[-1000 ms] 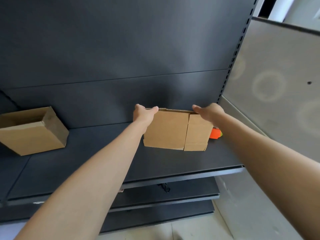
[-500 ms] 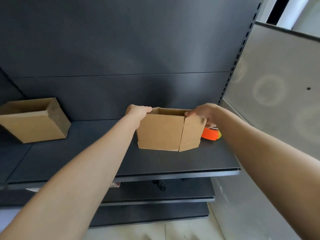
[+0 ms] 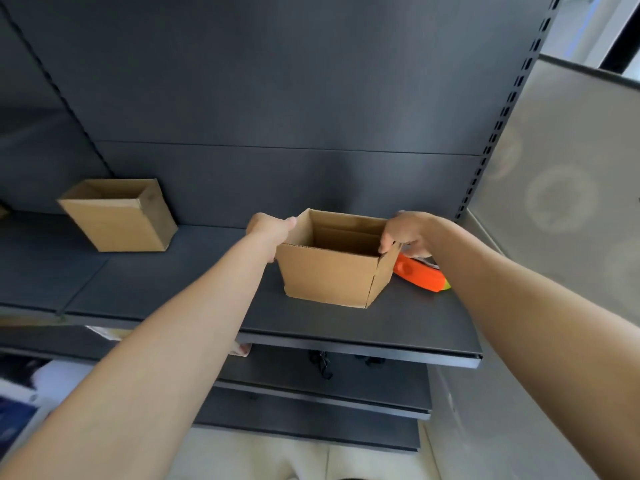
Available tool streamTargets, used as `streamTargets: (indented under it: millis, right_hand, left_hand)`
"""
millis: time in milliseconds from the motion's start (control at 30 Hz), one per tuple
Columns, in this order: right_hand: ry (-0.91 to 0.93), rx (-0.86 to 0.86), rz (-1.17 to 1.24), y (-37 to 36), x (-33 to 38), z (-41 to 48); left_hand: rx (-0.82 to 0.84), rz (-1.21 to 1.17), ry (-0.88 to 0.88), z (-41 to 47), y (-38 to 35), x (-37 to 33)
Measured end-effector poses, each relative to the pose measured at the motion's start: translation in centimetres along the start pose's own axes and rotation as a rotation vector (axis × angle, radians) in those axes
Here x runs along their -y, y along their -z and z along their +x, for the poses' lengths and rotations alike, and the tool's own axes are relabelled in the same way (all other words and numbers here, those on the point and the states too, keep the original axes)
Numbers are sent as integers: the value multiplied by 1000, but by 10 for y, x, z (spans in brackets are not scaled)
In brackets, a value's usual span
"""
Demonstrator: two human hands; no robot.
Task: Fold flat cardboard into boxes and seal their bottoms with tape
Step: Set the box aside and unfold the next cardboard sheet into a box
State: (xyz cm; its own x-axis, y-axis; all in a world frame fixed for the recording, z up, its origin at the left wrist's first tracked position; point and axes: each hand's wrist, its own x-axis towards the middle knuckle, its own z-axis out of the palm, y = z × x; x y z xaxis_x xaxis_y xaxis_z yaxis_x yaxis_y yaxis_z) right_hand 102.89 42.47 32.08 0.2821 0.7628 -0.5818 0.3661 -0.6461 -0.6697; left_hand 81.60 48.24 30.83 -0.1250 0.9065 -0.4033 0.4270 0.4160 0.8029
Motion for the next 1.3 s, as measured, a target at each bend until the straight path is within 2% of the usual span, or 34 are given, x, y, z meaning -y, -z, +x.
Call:
streamTargets:
  millis: [100, 233, 400, 733, 1067, 1167, 1300]
  right_hand:
    - [24, 26, 32, -3, 3, 0]
    - [0, 45, 286, -4, -5, 7]
    - [10, -41, 554, -4, -12, 19]
    - [6, -65, 753, 3, -27, 25]
    - [108, 169, 811, 7, -47, 20]
    - [119, 148, 878, 1, -50, 27]
    - [113, 144, 903, -1, -57, 32]
  left_hand:
    - [56, -59, 14, -3, -1, -1]
    - [141, -93, 15, -8, -6, 3]
    - [183, -106, 20, -8, -5, 4]
    - [286, -148, 71, -4, -4, 3]
    - [399, -99, 146, -4, -11, 8]
    - [378, 6, 91, -10, -21, 11]
    - [348, 3, 74, -5, -23, 13]
